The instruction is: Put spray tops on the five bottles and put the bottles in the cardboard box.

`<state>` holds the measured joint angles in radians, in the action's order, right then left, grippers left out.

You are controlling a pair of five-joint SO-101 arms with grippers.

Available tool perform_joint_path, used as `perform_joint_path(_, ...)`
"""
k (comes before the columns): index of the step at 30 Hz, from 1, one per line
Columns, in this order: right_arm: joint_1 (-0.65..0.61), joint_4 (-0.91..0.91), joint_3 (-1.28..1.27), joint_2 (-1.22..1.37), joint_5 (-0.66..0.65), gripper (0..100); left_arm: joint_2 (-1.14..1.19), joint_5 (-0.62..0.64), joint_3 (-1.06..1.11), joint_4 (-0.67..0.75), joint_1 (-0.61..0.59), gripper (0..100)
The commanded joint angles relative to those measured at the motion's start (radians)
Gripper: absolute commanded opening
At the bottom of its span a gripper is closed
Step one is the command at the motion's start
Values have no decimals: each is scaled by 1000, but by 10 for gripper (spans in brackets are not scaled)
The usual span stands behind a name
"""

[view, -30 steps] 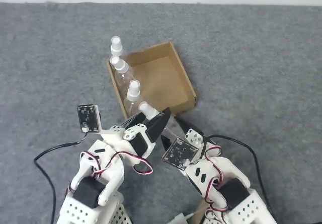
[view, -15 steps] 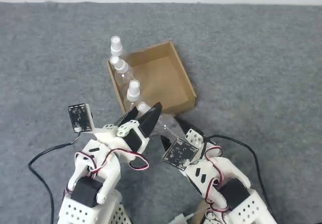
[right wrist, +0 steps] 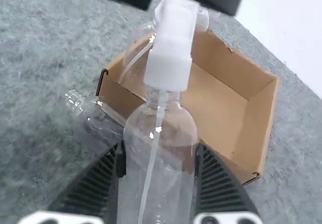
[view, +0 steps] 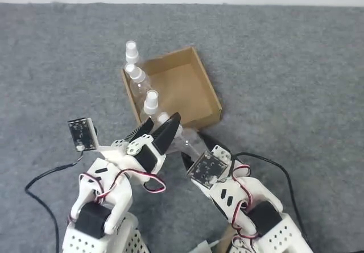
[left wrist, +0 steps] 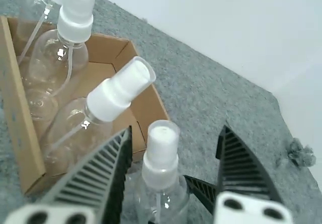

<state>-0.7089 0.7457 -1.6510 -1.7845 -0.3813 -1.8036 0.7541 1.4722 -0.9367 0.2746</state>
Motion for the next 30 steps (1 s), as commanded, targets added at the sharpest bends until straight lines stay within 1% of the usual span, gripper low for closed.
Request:
perform_joint_path(1,28,-18,58,-31,25,44,-20,20,-71,0,-18,250)
perform_joint_path(4,67,-25,61,-31,28,44,-20,54,-90,2,-84,250)
perform_joint_path(7,94,-27,75,-33,31,44,-20,63,-105,-2,-121,250)
perform_joint_path(11,113,-18,114,-33,144,44,-20,63,-105,-2,-123,250)
perform_joint_path(14,125,-18,130,-33,187,44,-20,63,-104,-2,-121,250)
perform_joint_path(19,119,-27,160,-33,184,44,-20,63,-102,5,-120,250)
perform_joint_path(27,116,-19,196,-33,190,44,-20,63,-48,92,-120,250)
perform_joint_path(30,84,-19,195,-33,183,45,-20,63,-16,138,-118,250)
